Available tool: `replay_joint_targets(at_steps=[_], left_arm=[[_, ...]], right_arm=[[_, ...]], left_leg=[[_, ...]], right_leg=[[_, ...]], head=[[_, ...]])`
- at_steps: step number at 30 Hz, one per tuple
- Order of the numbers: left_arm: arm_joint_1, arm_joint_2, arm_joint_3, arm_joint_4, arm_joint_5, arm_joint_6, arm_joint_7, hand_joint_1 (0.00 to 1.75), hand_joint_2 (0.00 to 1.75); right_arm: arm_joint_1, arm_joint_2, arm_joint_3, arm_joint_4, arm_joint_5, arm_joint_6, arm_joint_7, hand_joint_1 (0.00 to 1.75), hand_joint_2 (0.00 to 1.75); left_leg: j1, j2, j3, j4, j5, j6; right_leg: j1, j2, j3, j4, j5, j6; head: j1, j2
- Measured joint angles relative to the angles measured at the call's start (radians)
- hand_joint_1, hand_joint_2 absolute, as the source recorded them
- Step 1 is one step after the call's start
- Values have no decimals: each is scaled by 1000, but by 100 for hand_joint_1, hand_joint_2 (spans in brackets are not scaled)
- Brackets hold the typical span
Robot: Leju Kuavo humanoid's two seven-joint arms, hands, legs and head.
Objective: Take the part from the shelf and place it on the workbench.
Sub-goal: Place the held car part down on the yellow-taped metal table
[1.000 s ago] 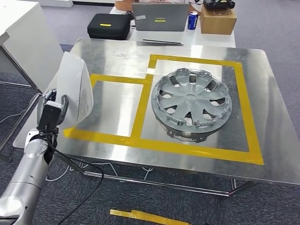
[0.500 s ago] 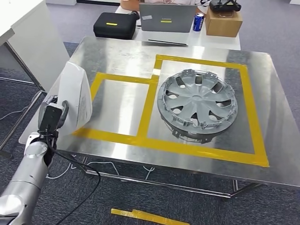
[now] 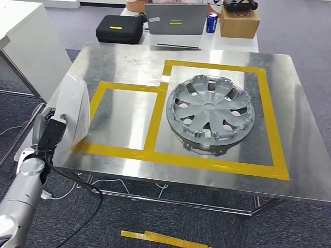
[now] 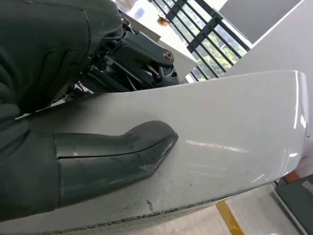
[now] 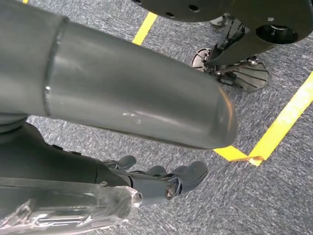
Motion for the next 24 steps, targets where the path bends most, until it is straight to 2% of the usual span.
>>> replay_joint_targets(at_steps=[1, 3, 4, 5, 7, 8, 9, 10, 11, 12, 13, 15, 16, 19, 21, 24], left_arm=[[-3, 1, 0, 0, -1, 1, 0, 148, 175], [-7, 4, 0, 1, -1, 2, -1, 154, 175], [-8, 5, 0, 1, -1, 2, -2, 127, 175], [-9, 6, 0, 1, -1, 3, -2, 89, 175], [-10, 6, 0, 2, -4, 4, -3, 9, 175], [-10, 7, 0, 3, -8, 7, -3, 0, 175], [-9, 7, 0, 4, -13, 13, -3, 0, 175], [-8, 7, 0, 6, -18, 20, -2, 0, 175], [-7, 8, 0, 8, -23, 28, -2, 0, 175], [-7, 9, 1, 9, -27, 37, 0, 0, 175], [-7, 10, 2, 10, -30, 47, 1, 0, 175], [-8, 15, 5, 11, -37, 73, 3, 0, 175], [-8, 17, 8, 11, -40, 88, 3, 0, 175], [-9, 22, 20, 11, -53, 140, 5, 0, 175], [-10, 27, 29, 11, -70, 188, 6, 0, 175], [-10, 39, 39, 13, -102, 264, 0, 0, 175]], right_arm=[[0, -1, 0, 0, 0, 0, -1, 0, 0], [0, -2, 0, 1, 0, -1, -2, 0, 0], [0, -4, 0, 1, 0, -1, -2, 0, 0], [0, -5, 0, 1, 0, -1, -3, 0, 0], [1, -7, 0, 1, 0, -2, -4, 0, 0], [1, -7, 0, 2, 0, -2, -4, 0, 0], [2, -7, 0, 2, 0, -1, -5, 0, 0], [3, -7, 0, 2, 0, -1, -6, 0, 0], [4, -8, 0, 3, 0, 0, -7, 0, 0], [5, -8, 0, 3, 0, 0, -8, 0, 0], [5, -9, 0, 3, 0, 1, -8, 0, 0], [4, -10, 0, 3, 0, 3, -9, 0, 0], [4, -10, 0, 3, 0, 3, -9, 0, 0], [8, -10, 0, 4, 0, 4, -11, 0, 0], [9, -10, 0, 5, 0, 5, -13, 0, 0], [10, -11, 0, 7, 0, 5, -17, 0, 0]], left_leg=[[-1, 0, 11, -25, 1, 4], [-3, 0, 13, -36, -3, 14], [-3, 0, 14, -39, -1, 19], [-1, 0, 16, -41, 1, 26], [1, 1, 17, -45, 3, 35], [1, 2, 17, -44, 3, 38], [0, 2, 16, -44, 3, 39], [-1, 2, 16, -44, 3, 39], [-1, 1, 16, -44, 3, 39], [-1, 1, 17, -44, 3, 39], [-1, 1, 18, -44, 2, 38], [-5, 0, 17, -41, 0, 31], [-6, 0, 16, -40, 1, 25], [-4, 0, 13, -40, 1, 9], [-2, 0, -3, -5, -28, 0], [-1, 0, -82, 170, -117, -8]], right_leg=[[1, 0, -3, 2, 0, 4], [2, 0, -6, 2, 1, 14], [1, -1, -9, 4, -2, 19], [0, -2, -17, 19, -13, 24], [-2, -3, -59, 107, -63, 32], [-3, -3, -92, 174, -94, 35], [-4, -3, -121, 235, -117, 37], [-4, -3, -139, 271, -124, 38], [-4, -3, -140, 273, -113, 37], [-4, -3, -122, 235, -87, 36], [-4, -4, -89, 170, -53, 33], [-3, -4, -24, 49, -13, 27], [-2, -4, -6, 17, -7, 23], [0, -2, 0, 2, -5, 9], [-3, -2, 2, -4, 0, -3], [-1, -2, 3, -5, 0, -12]], head=[[1, 0], [2, 0], [2, 0], [3, 0], [5, 0], [6, 0], [6, 0], [6, 0], [7, 0], [7, 0], [7, 0], [6, 0], [5, 0], [5, 0], [2, 0], [-2, 0]])
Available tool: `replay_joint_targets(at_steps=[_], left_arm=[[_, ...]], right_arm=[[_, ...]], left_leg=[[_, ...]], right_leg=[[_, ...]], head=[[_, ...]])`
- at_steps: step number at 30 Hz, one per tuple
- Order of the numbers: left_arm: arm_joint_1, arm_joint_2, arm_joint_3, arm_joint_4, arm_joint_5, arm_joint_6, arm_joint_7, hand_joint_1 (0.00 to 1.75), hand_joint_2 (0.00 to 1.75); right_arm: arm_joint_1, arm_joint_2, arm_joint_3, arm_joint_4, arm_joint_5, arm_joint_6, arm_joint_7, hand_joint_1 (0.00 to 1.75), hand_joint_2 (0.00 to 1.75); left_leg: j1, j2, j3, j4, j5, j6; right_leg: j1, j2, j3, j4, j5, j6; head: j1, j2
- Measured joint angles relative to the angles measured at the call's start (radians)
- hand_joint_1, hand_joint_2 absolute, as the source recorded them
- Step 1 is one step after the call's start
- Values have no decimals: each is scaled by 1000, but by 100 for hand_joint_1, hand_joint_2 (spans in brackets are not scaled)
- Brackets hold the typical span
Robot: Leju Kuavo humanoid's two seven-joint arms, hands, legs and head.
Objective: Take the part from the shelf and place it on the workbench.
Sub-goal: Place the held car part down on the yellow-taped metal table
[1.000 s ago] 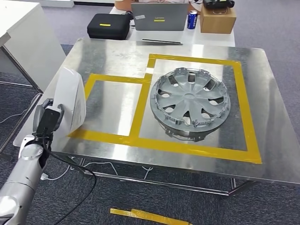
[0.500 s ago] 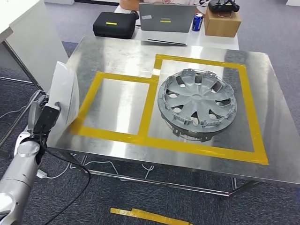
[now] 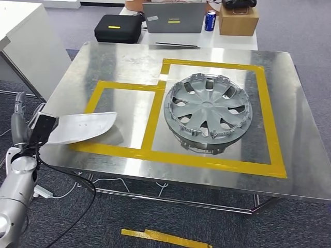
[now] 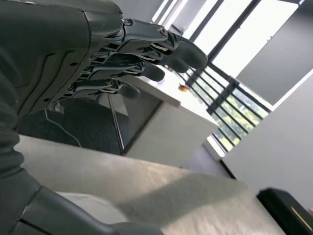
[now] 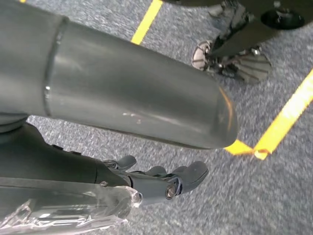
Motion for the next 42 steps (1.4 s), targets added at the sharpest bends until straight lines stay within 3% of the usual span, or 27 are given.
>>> replay_joint_targets(at_steps=[1, 2, 3, 6, 8, 11, 13, 15, 16, 17, 18, 20, 22, 25, 27, 28, 30, 31, 32, 33, 34, 36, 37, 39, 42], left_arm=[[2, 3, 2, 1, -7, 16, -5, 0, 175], [3, 5, 5, 1, -13, 26, -10, 0, 175], [4, 7, 9, 2, -18, 35, -16, 0, 175], [3, 16, 19, 2, -33, 58, -31, 0, 175], [0, 20, 24, 2, -43, 73, -40, 0, 175], [1, 22, 32, 2, -52, 89, -54, 0, 175], [0, 21, 37, 1, -55, 99, -64, 0, 87], [1, 19, 40, 1, -55, 107, -72, 0, 0], [2, 18, 42, 1, -54, 110, -76, 0, 0], [4, 17, 45, 1, -52, 112, -80, 0, 0], [4, 15, 49, 1, -49, 113, -83, 0, 0], [4, 12, 57, 0, -42, 114, -87, 0, 0], [3, 10, 64, -1, -37, 115, -88, 0, 0], [2, 3, 74, -9, -3, 105, -88, 0, 0], [0, -10, 90, -31, 61, 83, -81, 0, 0], [-2, -20, 101, -49, 103, 67, -71, 0, 0], [-5, -46, 117, -96, 182, 41, -40, 0, 0], [-5, -59, 121, -121, 208, 34, -24, 0, 0], [-4, -70, 122, -143, 222, 31, -11, 0, 0], [-4, -78, 122, -163, 228, 30, -3, 0, 0], [-4, -85, 123, -181, 233, 28, 0, 0, 0], [-6, -95, 123, -216, 245, 22, -4, 0, 0], [-7, -100, 123, -237, 252, 19, -8, 0, 0], [-6, -114, 117, -283, 252, 19, -5, 0, 0], [0, -136, 91, -356, 231, 30, 17, 0, 0]], right_arm=[[0, 0, 0, 1, 0, 0, -2, 0, 0], [0, 0, 0, 2, 0, 0, -4, 0, 0], [0, 0, 0, 2, 1, 0, -6, 0, 0], [0, 0, 0, 5, 1, 2, -10, 0, 0], [0, 0, 0, 6, 1, 2, -12, 0, 0], [0, -4, 0, 10, 2, 4, -17, 0, 0], [-1, -7, 0, 12, 3, 7, -22, 0, 0], [-1, -8, 0, 15, 3, 9, -27, 0, 0], [-1, -8, 0, 16, 4, 10, -28, 0, 0], [0, -8, 0, 18, 4, 10, -29, 0, 0], [0, -8, 0, 19, 5, 11, -31, 0, 0], [-1, -10, 0, 20, 6, 11, -33, 0, 0], [-3, -11, 1, 21, 6, 12, -34, 0, 0], [-3, -12, 0, 23, 9, 12, -35, 0, 0], [-3, -12, 0, 25, 13, 10, -34, 0, 0], [-3, -12, 0, 25, 15, 8, -33, 0, 0], [-4, -12, 0, 26, 18, 2, -30, 0, 0], [-4, -12, 1, 26, 18, 0, -28, 0, 0], [-4, -12, 1, 26, 19, -1, -27, 0, 0], [-4, -12, 1, 26, 19, -1, -26, 0, 0], [-4, -12, 1, 26, 19, -1, -25, 0, 0], [-4, -10, 1, 26, 20, -2, -24, 0, 0], [-5, -9, 1, 26, 20, -2, -24, 0, 0], [-5, -8, 1, 26, 21, -4, -21, 0, 0], [-6, -4, 1, 26, 21, -5, -16, 0, 0]], left_leg=[[0, 0, -23, 47, -13, -1], [0, 0, -32, 64, -8, 0], [0, 0, -24, 44, 16, 2], [-3, 0, 65, -140, 110, 13], [-7, 0, 96, -206, 120, 20], [-5, 0, 100, -218, 121, 32], [0, 1, 104, -225, 125, 42], [0, 2, 104, -225, 125, 47], [-1, 2, 104, -225, 125, 47], [-1, 2, 104, -224, 124, 47], [-1, 1, 105, -224, 124, 47], [-1, 1, 107, -224, 123, 45], [-6, 0, 106, -222, 122, 38], [-7, 0, 104, -221, 124, 24], [-4, 0, 96, -201, 105, 15], [-3, 0, 80, -164, 79, 11], [-1, 0, 26, -39, 12, 6], [-1, 0, -2, 22, -11, 5], [0, 0, -17, 56, -15, 4], [0, 0, -17, 56, -1, 3], [1, 0, 2, 18, 30, 4], [1, 0, 64, -108, 96, 7], [1, 0, 89, -162, 111, 10], [-1, -1, 106, -206, 111, 18], [1, -1, 105, -213, 117, 36]], right_leg=[[1, 0, 0, 0, 0, -1], [2, 0, 1, 1, -1, -1], [3, 0, 1, 1, -1, -1], [5, 2, 4, 4, -4, 2], [7, 2, 1, 5, -5, 10], [7, 1, -4, 8, -10, 25], [5, 0, -35, 71, -49, 37], [1, -1, -99, 204, -110, 46], [0, -1, -128, 260, -128, 49], [0, -1, -142, 285, -127, 50], [0, -1, -136, 268, -108, 50], [0, -1, -74, 141, -40, 46], [1, -1, -12, 26, -4, 38], [4, 1, 3, -1, -1, 23], [2, 1, 5, -6, 4, 11], [0, 1, 6, -9, 6, 6], [0, -1, 6, -10, 8, 2], [0, -1, 6, -10, 8, 1], [0, -1, 6, -10, 8, 1], [0, -1, 7, -9, 7, 1], [0, -1, 8, -8, 7, 2], [2, 1, 8, -5, 4, 6], [4, 2, 6, -2, 3, 10], [7, 2, -1, 1, 4, 20], [5, 1, -12, 15, -8, 35]], head=[[0, 0], [0, 0], [0, 0], [0, 0], [1, 0], [2, 0], [6, 0], [10, 0], [10, 0], [10, 0], [10, 0], [10, 0], [10, 0], [8, 0], [6, 0], [4, 0], [1, 0], [1, 0], [1, 0], [0, 0], [1, 0], [0, 0], [0, 0], [1, 0], [3, 0]])
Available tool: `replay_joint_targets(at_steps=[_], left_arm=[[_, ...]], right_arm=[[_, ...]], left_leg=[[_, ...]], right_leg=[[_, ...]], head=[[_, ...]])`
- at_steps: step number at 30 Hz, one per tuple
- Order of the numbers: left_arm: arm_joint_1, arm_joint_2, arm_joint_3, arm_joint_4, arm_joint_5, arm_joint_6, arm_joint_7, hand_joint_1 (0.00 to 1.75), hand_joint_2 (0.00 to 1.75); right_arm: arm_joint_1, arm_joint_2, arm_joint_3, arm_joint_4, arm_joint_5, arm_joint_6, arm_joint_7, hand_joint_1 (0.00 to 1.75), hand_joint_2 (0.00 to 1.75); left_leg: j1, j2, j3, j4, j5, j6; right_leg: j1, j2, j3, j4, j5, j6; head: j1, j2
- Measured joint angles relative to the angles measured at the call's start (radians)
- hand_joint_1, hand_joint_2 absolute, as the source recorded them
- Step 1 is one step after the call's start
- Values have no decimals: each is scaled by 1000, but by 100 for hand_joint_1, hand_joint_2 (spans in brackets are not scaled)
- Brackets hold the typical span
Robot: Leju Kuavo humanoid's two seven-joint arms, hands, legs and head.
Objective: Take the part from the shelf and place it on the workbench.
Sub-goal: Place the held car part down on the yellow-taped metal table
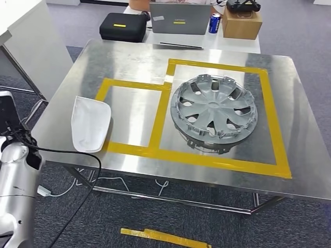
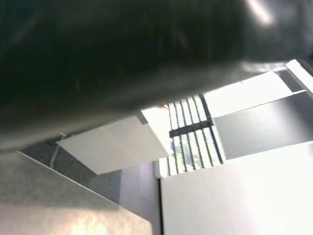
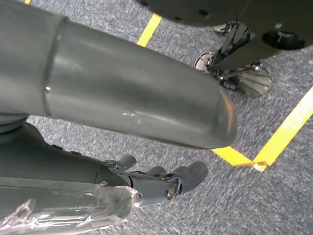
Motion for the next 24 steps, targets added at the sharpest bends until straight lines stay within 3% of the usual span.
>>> replay_joint_targets(at_steps=[2, 4, 5, 6, 8, 10, 12, 13, 16, 18, 20, 21, 22, 23, 24], left_arm=[[3, -15, -28, -44, -15, 8, 8, 0, 0], [9, -27, -53, -76, -23, 15, 12, 0, 0], [13, -31, -61, -86, -24, 17, 14, 0, 0], [18, -34, -68, -95, -24, 18, 15, 0, 0], [25, -39, -77, -108, -25, 19, 16, 0, 0], [26, -42, -81, -120, -25, 20, 17, 0, 0], [26, -43, -83, -131, -25, 20, 18, 0, 0], [26, -43, -84, -135, -25, 20, 19, 0, 0], [29, -43, -87, -142, -25, 21, 20, 0, 0], [29, -43, -87, -145, -25, 21, 20, 0, 0], [33, -42, -87, -145, -25, 21, 21, 0, 0], [36, -42, -88, -145, -25, 21, 21, 0, 0], [38, -42, -88, -145, -24, 20, 21, 0, 0], [40, -43, -91, -146, -24, 17, 21, 0, 0], [40, -43, -95, -149, -23, 14, 21, 0, 0]], right_arm=[[-1, 3, 0, 0, 0, -1, 2, 0, 0], [-2, 8, 0, 0, 0, -2, 4, 0, 0], [-2, 9, 0, 0, 0, -2, 5, 0, 0], [-2, 9, 0, 0, 0, -2, 6, 0, 0], [-2, 10, 0, 0, 0, -2, 7, 0, 0], [-4, 10, 0, 0, 0, -3, 7, 0, 0], [-7, 10, 0, 0, 0, -3, 7, 0, 0], [-7, 10, 0, 0, 0, -3, 7, 0, 0], [-7, 12, 0, 0, 0, -3, 7, 0, 0], [-8, 15, 0, 0, 0, -3, 7, 0, 0], [-8, 16, 0, 0, 0, -3, 7, 0, 0], [-8, 16, 0, 0, 0, -3, 7, 0, 0], [-8, 16, 0, 0, 0, -3, 7, 0, 0], [-8, 16, 0, 0, 0, -3, 7, 0, 0], [-7, 17, 0, 0, 0, -3, 8, 0, 0]], left_leg=[[2, 1, -1, -3, 5, 11], [0, 1, -4, -2, 7, 16], [-2, 1, -5, -2, 7, 17], [-3, 1, -6, -2, 8, 17], [-4, 1, -6, -2, 9, 17], [-6, 1, -6, -1, 10, 14], [-10, 0, -10, 1, 13, 7], [-11, 0, -13, 2, 16, 1], [-8, 0, -21, 10, 10, -15], [-6, 0, -46, 73, -43, -25], [-3, 0, -91, 198, -117, -33], [-2, 0, -107, 248, -138, -35], [-2, 0, -108, 267, -142, -36], [-1, 0, -91, 248, -128, -36], [-1, 0, -57, 197, -101, -34]], right_leg=[[-3, -1, -39, 83, -53, 10], [-5, -1, -100, 219, -115, 16], [-6, -1, -120, 265, -128, 17], [-6, -1, -123, 276, -123, 17], [-5, -1, -86, 211, -79, 13], [-5, -1, -21, 89, -32, 7], [-3, -1, 27, 2, -11, 1], [-2, 0, 34, -13, -10, -2], [-4, -2, 33, -21, 3, -18], [-7, -4, 28, -27, 14, -30], [-6, -4, 19, -26, 21, -34], [-6, -4, 14, -25, 24, -34], [-6, -4, 8, -23, 28, -33], [-6, -4, 3, -21, 31, -31], [-6, -4, -3, -18, 34, -29]], head=[[4, 0], [7, 0], [7, 0], [7, 0], [8, 0], [7, 0], [6, 0], [5, 0], [5, 0], [1, 0], [-3, 0], [-2, 0], [-2, 0], [-3, 0], [-3, 0]])
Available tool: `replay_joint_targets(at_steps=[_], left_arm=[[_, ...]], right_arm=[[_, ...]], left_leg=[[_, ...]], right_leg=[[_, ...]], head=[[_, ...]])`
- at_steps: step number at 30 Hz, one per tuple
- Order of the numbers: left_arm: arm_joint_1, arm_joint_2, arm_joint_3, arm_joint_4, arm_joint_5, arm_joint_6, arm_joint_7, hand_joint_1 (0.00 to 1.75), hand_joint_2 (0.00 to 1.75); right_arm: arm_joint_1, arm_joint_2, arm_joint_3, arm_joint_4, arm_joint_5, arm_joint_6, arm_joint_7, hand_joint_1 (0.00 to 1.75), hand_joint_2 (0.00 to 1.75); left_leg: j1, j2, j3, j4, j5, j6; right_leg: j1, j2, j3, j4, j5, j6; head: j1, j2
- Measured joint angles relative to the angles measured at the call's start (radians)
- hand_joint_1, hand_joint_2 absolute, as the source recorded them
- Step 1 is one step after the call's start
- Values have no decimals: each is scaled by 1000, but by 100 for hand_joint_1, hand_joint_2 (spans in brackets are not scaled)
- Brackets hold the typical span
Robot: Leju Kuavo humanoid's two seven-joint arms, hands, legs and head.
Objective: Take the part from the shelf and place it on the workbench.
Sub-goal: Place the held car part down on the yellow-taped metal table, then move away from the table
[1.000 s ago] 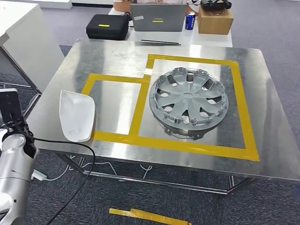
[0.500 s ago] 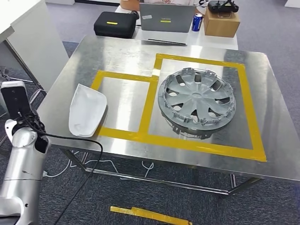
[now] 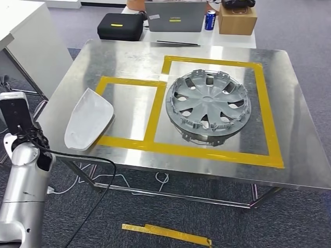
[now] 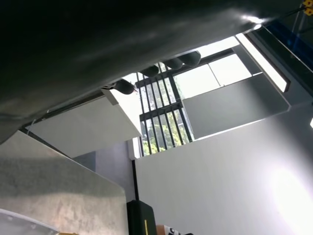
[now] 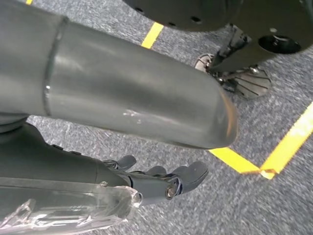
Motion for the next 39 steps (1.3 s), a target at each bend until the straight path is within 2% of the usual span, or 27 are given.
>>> replay_joint_targets(at_steps=[2, 3, 6, 7, 8, 9, 11, 12, 13, 14, 15, 17, 18, 19, 20, 22, 23, 25, 26, 27, 28, 30, 31, 33, 35, 36, 39], left_arm=[[1, -5, -15, -17, -6, -4, 0, 0, 0], [4, -9, -25, -29, -14, -1, -2, 0, 0], [29, -21, -67, -69, -54, 23, -12, 0, 0], [40, -26, -83, -83, -67, 32, -17, 0, 0], [52, -31, -100, -98, -78, 40, -23, 0, 0], [65, -36, -116, -114, -86, 44, -29, 0, 0], [104, -51, -154, -150, -101, 43, -46, 0, 0], [134, -61, -179, -168, -111, 44, -57, 0, 0], [168, -73, -208, -185, -122, 50, -68, 0, 0], [201, -84, -243, -200, -134, 61, -77, 0, 0], [229, -93, -278, -212, -143, 74, -84, 0, 0], [264, -102, -337, -233, -150, 96, -91, 0, 0], [274, -104, -359, -243, -151, 103, -92, 0, 0], [283, -105, -377, -252, -151, 108, -92, 0, 0], [292, -105, -393, -258, -151, 111, -92, 0, 0], [313, -105, -419, -269, -152, 114, -94, 0, 0], [324, -104, -429, -274, -153, 115, -96, 0, 0], [340, -102, -443, -286, -156, 118, -100, 0, 0], [347, -100, -450, -290, -159, 119, -102, 0, 0], [354, -99, -456, -292, -162, 121, -104, 0, 0], [360, -97, -462, -294, -166, 122, -105, 0, 0], [371, -94, -471, -296, -173, 125, -107, 0, 0], [375, -93, -475, -298, -174, 126, -107, 0, 0], [384, -90, -484, -303, -178, 128, -109, 0, 0], [391, -87, -495, -310, -183, 129, -114, 0, 0], [395, -85, -500, -313, -185, 129, -117, 0, 0], [404, -80, -507, -315, -189, 131, -122, 0, 0]], right_arm=[[-1, 3, 0, 0, 0, 0, 2, 0, 0], [-2, 4, 0, 0, -1, 0, 3, 0, 0], [-3, 9, 0, 0, -8, -8, 11, 0, 0], [-3, 13, 0, 0, -12, -17, 16, 0, 0], [-3, 19, -1, 0, -17, -29, 22, 0, 0], [-2, 25, -1, 0, -22, -42, 27, 0, 0], [-3, 39, -2, -1, -32, -64, 35, 0, 0], [-4, 45, -4, -2, -37, -72, 36, 0, 0], [-4, 52, -6, -2, -41, -77, 37, 0, 0], [-5, 57, -8, -3, -45, -80, 38, 0, 0], [-6, 62, -10, -3, -48, -83, 39, 0, 0], [-11, 69, -13, -6, -52, -86, 39, 0, 0], [-13, 71, -15, -8, -54, -87, 39, 0, 0], [-14, 74, -16, -9, -55, -88, 39, 0, 0], [-14, 76, -17, -9, -56, -88, 39, 0, 0], [-10, 80, -19, -9, -56, -88, 39, 0, 0], [-9, 81, -21, -9, -57, -88, 39, 0, 0], [-8, 83, -25, -11, -59, -89, 40, 0, 0], [-8, 84, -26, -11, -61, -89, 40, 0, 0], [-7, 85, -27, -11, -62, -89, 40, 0, 0], [-7, 86, -27, -11, -64, -89, 40, 0, 0], [-7, 90, -29, -11, -66, -90, 41, 0, 0], [-7, 91, -30, -12, -66, -91, 43, 0, 0], [-6, 96, -31, -13, -67, -94, 45, 0, 0], [-6, 101, -31, -16, -67, -97, 47, 0, 0], [-5, 102, -31, -17, -66, -98, 48, 0, 0], [-5, 103, -31, -17, -66, -99, 49, 0, 0]], left_leg=[[-1, 0, 77, -130, 42, 7], [-2, -1, 99, -172, 52, 13], [-8, -1, 100, -194, 64, 32], [-8, 1, 96, -196, 71, 39], [-7, 2, 91, -198, 79, 47], [-5, 4, 83, -201, 87, 54], [-8, 6, 64, -200, 103, 62], [-9, 6, 53, -199, 111, 63], [-11, 6, 43, -199, 118, 64], [-13, 7, 33, -198, 125, 64], [-14, 6, 23, -198, 133, 62], [-17, 5, 7, -197, 148, 57], [-18, 5, 2, -197, 156, 52], [-19, 5, -1, -197, 164, 47], [-19, 6, -4, -199, 172, 42], [-16, 5, -9, -199, 178, 31], [-14, 4, -15, -189, 157, 25], [-10, 3, -36, -116, 63, 13], [-9, 3, -48, -55, 10, 9], [-8, 3, -56, 6, -26, 7], [-8, 3, -58, 51, -43, 5], [-8, 3, -38, 75, -27, 5], [-8, 3, -10, 47, -3, 6], [-8, 3, 82, -64, 32, 11], [-11, 1, 167, -191, 30, 21], [-13, 1, 186, -225, 23, 26], [-18, 0, 185, -240, 23, 34]], right_leg=[[2, 0, -10, 8, 5, 7], [4, 0, -15, 11, 9, 12], [2, -1, -24, 11, 22, 32], [0, 0, -30, 15, 16, 38], [-1, 0, -40, 32, -4, 44], [-2, 0, -56, 70, -39, 48], [-5, -1, -94, 194, -132, 54], [-6, -1, -105, 251, -163, 57], [-7, -1, -102, 282, -175, 58], [-7, -1, -82, 276, -167, 58], [-7, -1, -44, 232, -147, 56], [-6, -1, 64, 88, -113, 50], [-4, 1, 104, 29, -106, 45], [-2, 2, 126, -8, -106, 42], [1, 2, 130, -23, -105, 38], [2, 0, 116, -27, -89, 24], [2, -2, 109, -29, -78, 15], [0, -6, 91, -30, -55, 0], [1, -7, 78, -30, -44, -3], [2, -7, 64, -28, -33, -4], [2, -8, 50, -27, -24, -3], [3, -9, 24, -23, -8, -1], [2, -9, 12, -21, -1, 0], [3, -9, -10, -16, 13, 7], [5, -9, -25, -12, 32, 16], [5, -10, -30, -13, 41, 21], [2, -11, -36, -16, 58, 27]], head=[[0, 0], [1, 0], [2, 0], [2, 0], [3, 0], [4, 0], [6, 0], [6, 0], [6, 0], [6, 0], [6, 0], [6, 0], [5, 0], [4, 0], [3, 0], [4, 0], [2, 0], [-3, 0], [-6, 0], [-6, 0], [-6, 0], [-6, 0], [-6, 0], [-7, 0], [-6, 0], [-6, 0], [-6, 0]])
